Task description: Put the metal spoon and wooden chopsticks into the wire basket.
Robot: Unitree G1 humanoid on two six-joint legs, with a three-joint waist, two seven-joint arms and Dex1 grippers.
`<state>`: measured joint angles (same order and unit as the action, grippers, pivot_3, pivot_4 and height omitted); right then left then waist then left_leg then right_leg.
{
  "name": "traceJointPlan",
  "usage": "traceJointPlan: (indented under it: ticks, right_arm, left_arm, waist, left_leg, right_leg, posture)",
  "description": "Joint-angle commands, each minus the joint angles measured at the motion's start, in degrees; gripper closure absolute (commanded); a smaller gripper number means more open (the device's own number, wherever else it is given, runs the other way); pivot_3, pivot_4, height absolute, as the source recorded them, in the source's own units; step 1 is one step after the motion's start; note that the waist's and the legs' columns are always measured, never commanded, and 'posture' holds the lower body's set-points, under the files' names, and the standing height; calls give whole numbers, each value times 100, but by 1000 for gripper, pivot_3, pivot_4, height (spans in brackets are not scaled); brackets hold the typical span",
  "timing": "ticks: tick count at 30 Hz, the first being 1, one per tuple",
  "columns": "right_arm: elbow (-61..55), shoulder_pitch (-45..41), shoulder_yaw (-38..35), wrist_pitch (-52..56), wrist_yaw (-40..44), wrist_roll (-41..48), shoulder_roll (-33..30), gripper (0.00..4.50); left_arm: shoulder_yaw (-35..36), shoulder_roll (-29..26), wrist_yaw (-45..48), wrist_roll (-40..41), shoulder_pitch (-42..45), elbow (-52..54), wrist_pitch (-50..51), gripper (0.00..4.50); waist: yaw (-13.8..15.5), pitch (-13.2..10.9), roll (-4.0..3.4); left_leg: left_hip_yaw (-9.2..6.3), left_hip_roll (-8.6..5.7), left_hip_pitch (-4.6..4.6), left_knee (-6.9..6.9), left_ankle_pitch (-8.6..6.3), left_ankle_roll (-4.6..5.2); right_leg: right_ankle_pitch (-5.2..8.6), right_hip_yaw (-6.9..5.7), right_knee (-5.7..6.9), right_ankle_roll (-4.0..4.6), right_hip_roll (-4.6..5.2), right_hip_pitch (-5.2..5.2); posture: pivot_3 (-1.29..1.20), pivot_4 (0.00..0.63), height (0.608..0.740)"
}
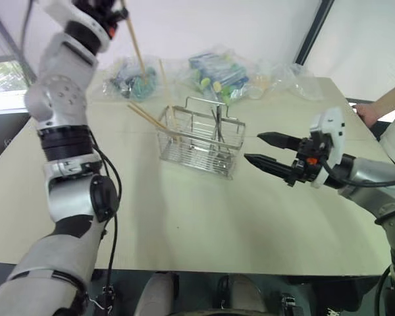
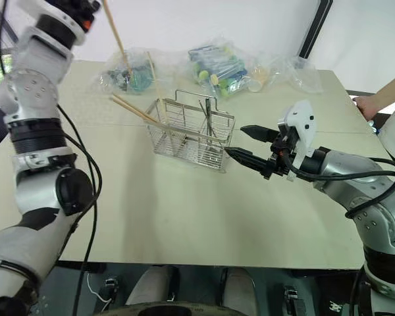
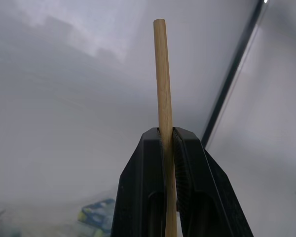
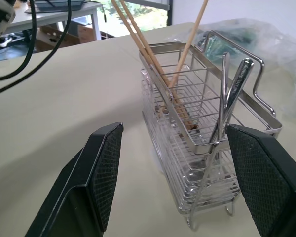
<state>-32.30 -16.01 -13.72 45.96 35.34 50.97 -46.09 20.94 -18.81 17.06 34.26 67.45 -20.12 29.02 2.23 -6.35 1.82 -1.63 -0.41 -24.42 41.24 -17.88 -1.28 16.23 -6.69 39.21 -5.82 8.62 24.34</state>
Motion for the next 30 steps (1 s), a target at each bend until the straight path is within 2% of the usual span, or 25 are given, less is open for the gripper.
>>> traceJointPlan:
  ticks: [1,8,12,17,21,24,27,30]
  right_arm:
    - [-200,13,-241,-24,-123,104,10,1077]
    - [-237,71,-302,-9,-255,158,-6,1077]
    - [-232,95,-331,-4,-317,203,-31,1077]
    - [-184,96,-324,-7,-329,193,-63,1077]
    - [-134,56,-266,-28,-317,145,-69,1077]
    - [-35,24,-221,-75,-224,65,-98,1077]
    - [131,-32,-142,-156,-23,-97,-174,1077]
    - [336,-115,-124,-231,182,-234,-239,1077]
  left_arm:
    - [-460,119,204,-255,-101,295,-160,4428]
    - [-998,380,465,-618,-585,474,-450,4428]
    - [-959,564,404,-507,-764,648,-368,2862]
    - [-825,551,358,-298,-886,1038,-158,300]
    - [-659,189,458,-238,-874,1252,-27,300]
    - [-640,-533,852,-338,-804,1279,29,300]
    - [-597,-1613,1701,-217,-736,1138,355,300]
    - [-779,-2715,2987,-127,-1109,1250,609,300]
  waist:
    - [0,0,0]
    - [-7,-1,-4]
    - [-1,-1,-5]
    - [-3,-2,-5]
    - [-13,-2,-8]
    - [-32,-3,-14]
    - [-68,-7,-18]
    - [-135,-8,-23]
  left_leg:
    - [0,0,0,0,0,0]
    - [0,1,2,-1,-1,3]
    - [0,2,2,-1,-2,5]
    - [0,1,1,-1,-4,9]
    - [0,1,2,-1,-4,11]
    - [0,3,4,-3,-5,11]
    - [0,5,3,-6,-5,12]
    - [-1,5,0,-11,-5,12]
  right_leg:
    - [0,0,-1,0,0,0]
    - [1,1,-1,2,-1,0]
    - [1,1,-1,2,-1,1]
    - [1,1,-3,3,-2,1]
    - [1,1,-2,3,-3,1]
    - [2,1,1,5,-7,2]
    - [2,1,3,7,-13,9]
    - [3,0,1,8,-17,11]
  posture:
    - [0,150,633]
    - [0,150,633]
    - [0,150,633]
    - [0,150,633]
    - [0,150,633]
    - [0,150,633]
    - [0,150,633]
    - [0,150,633]
